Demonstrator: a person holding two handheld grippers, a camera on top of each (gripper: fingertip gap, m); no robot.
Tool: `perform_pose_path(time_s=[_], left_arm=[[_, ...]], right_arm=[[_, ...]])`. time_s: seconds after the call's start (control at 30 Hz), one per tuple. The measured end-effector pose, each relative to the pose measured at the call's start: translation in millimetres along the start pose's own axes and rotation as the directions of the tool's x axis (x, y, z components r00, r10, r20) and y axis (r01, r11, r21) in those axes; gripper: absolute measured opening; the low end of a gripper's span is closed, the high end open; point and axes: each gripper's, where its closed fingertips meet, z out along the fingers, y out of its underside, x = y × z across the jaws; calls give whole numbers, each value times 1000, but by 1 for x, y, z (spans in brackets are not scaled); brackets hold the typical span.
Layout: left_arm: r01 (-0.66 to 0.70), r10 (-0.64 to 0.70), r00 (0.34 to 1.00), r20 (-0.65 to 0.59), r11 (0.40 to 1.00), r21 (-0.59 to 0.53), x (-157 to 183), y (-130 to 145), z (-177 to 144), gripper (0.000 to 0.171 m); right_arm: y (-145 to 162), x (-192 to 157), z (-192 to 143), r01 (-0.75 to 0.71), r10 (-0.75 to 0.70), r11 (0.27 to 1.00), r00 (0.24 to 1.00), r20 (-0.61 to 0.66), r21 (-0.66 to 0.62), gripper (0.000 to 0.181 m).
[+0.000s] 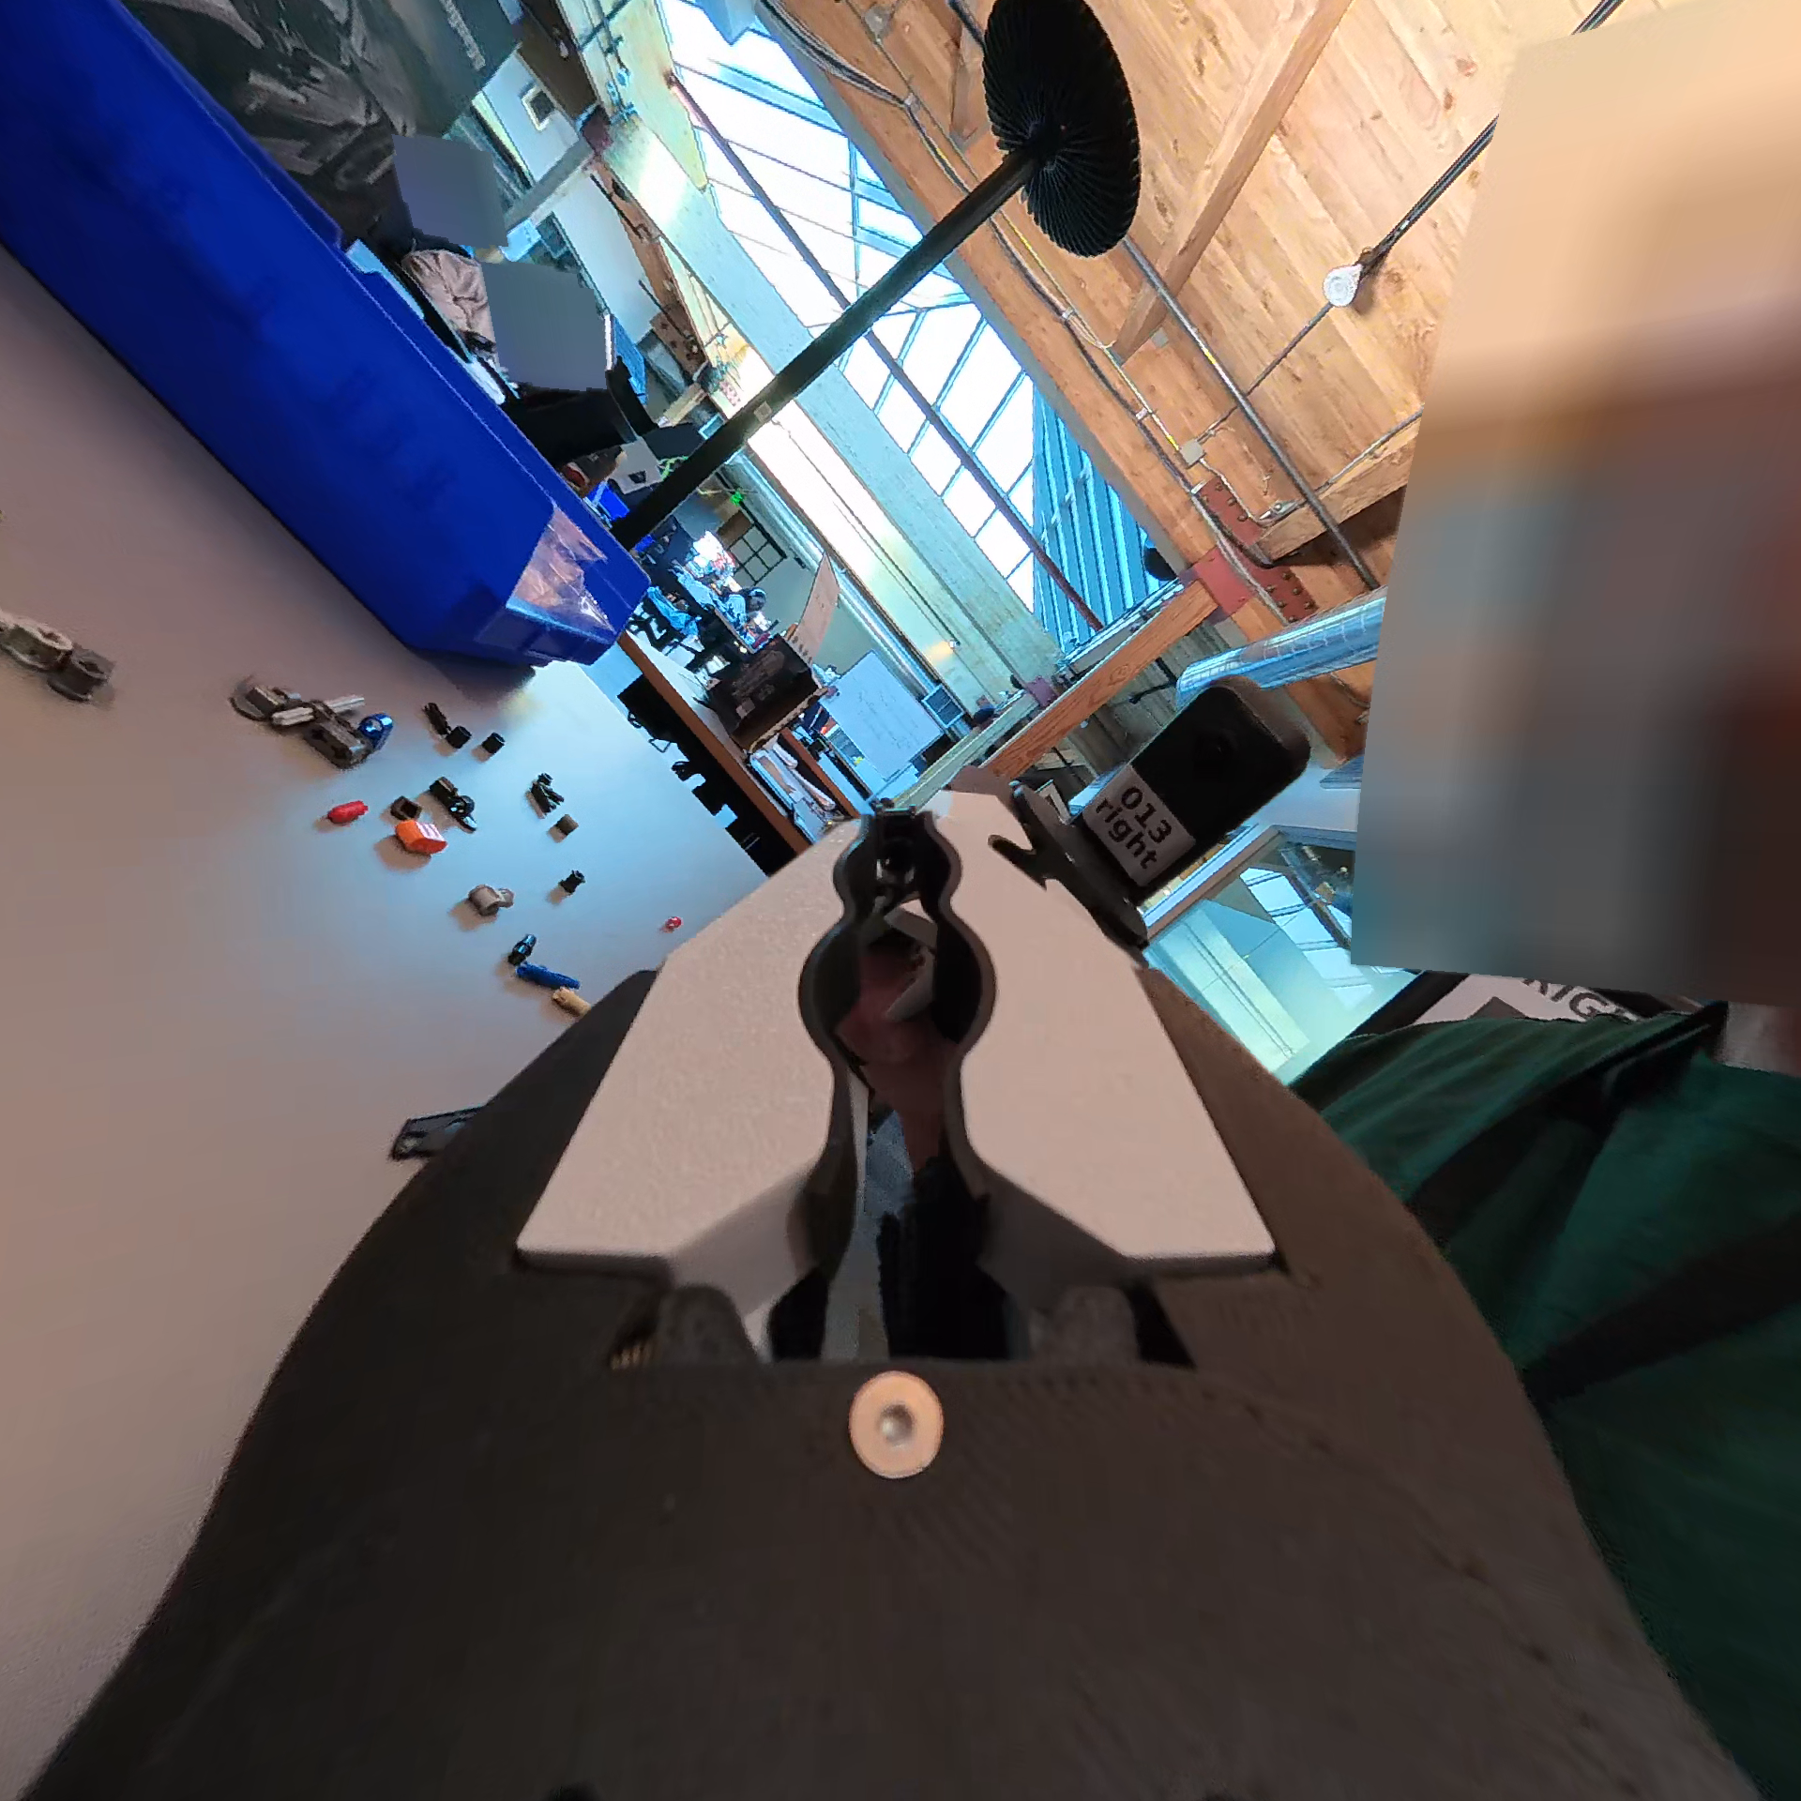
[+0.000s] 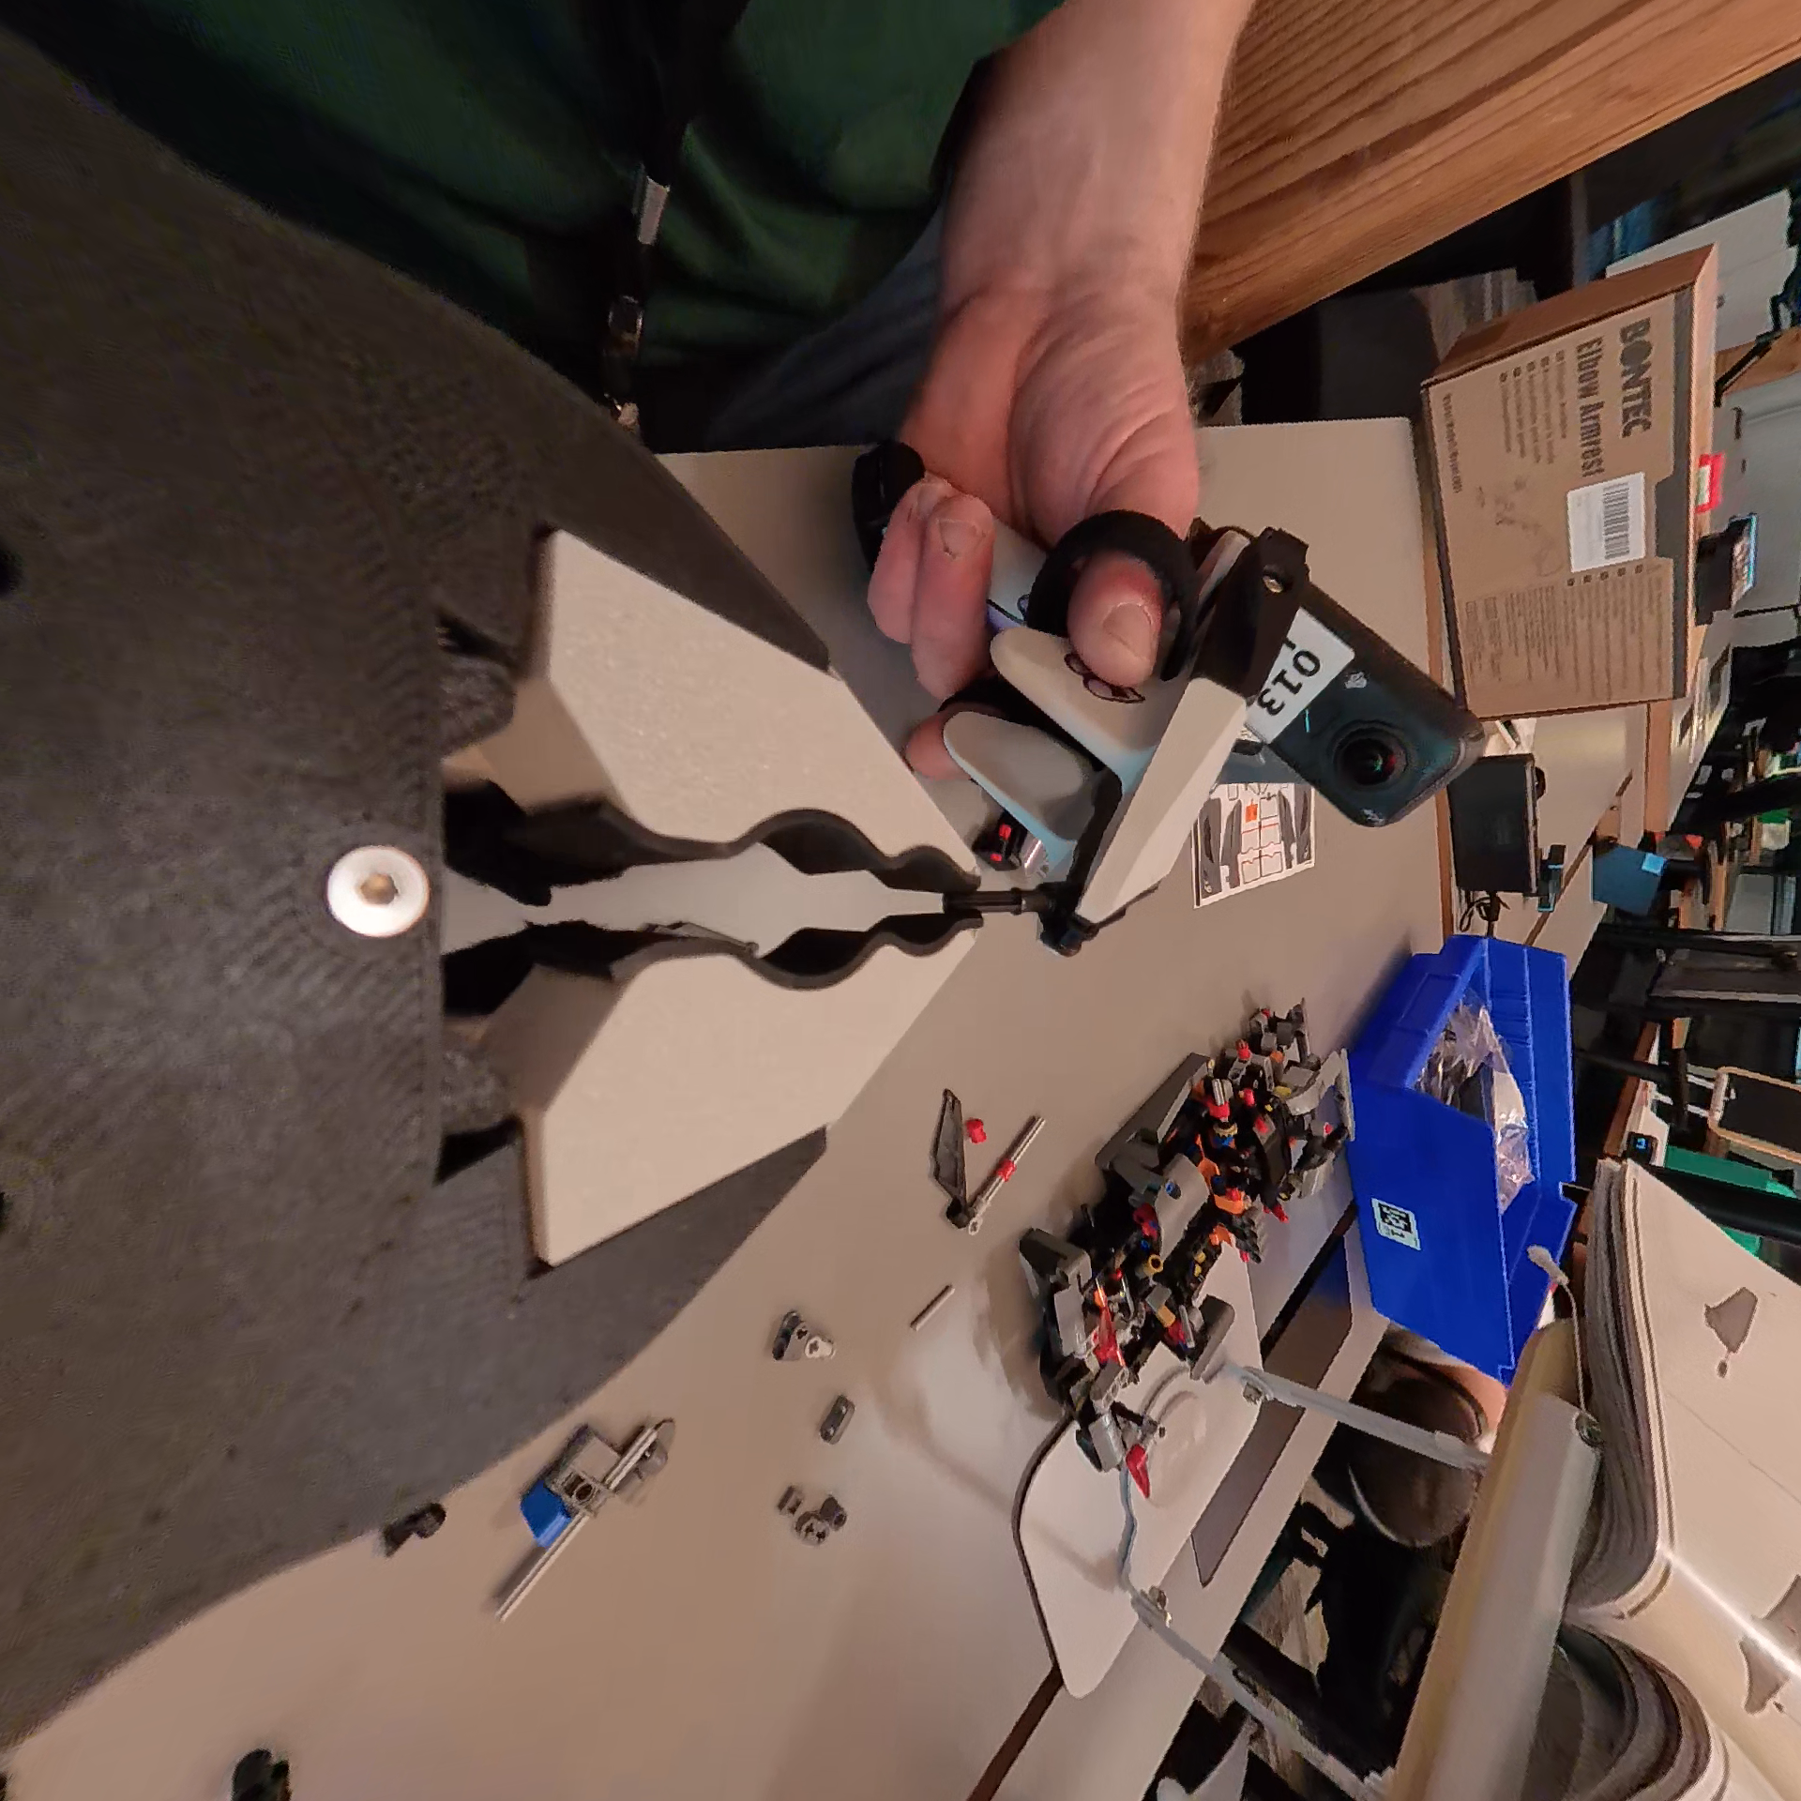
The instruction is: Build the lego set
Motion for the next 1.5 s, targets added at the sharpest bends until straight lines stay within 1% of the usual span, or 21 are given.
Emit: perform_pose_path(time_s=[0.13, 0.43, 0.63, 0.73, 0.9, 1.03, 1.33, 1.5], left_arm=[[-22, 22, 1000, 19, 1000, 1, -1, -2, 1, 5], [2, -2, 999, 43, 1000, 1, -5, -2, 1, 5], [27, -28, 999, 40, 999, 27, -7, -5, 1, 5], [-4, 2, 998, 67, 1000, 28, -10, -6, 1, 6], [-77, 76, 990, 121, 997, 2, -13, -5, 2, 6], [-123, 123, 983, 139, 992, -6, -11, -6, 2, 6], [-160, 156, 975, 156, 987, 15, -7, -10, 4, 6], [-123, 114, 984, 135, 991, 58, -5, -14, 3, 6]], right_arm=[[0, 2, 1, 43, -44, 999, 998, -34, -17, 1], [3, 5, 4, 161, -170, 982, 980, -102, -98, 1], [3, 8, 6, 192, -210, 973, 968, -137, -129, 1], [5, 9, 7, 204, -226, 968, 963, -148, -149, 1], [6, 11, 7, 171, -192, 974, 972, -134, -149, 1], [3, 11, 7, 153, -166, 982, 979, -117, -115, 1], [-4, 12, 7, 123, -130, 990, 984, -120, -64, 0], [-9, 11, 9, 87, -89, 996, 990, -107, -19, 1]])
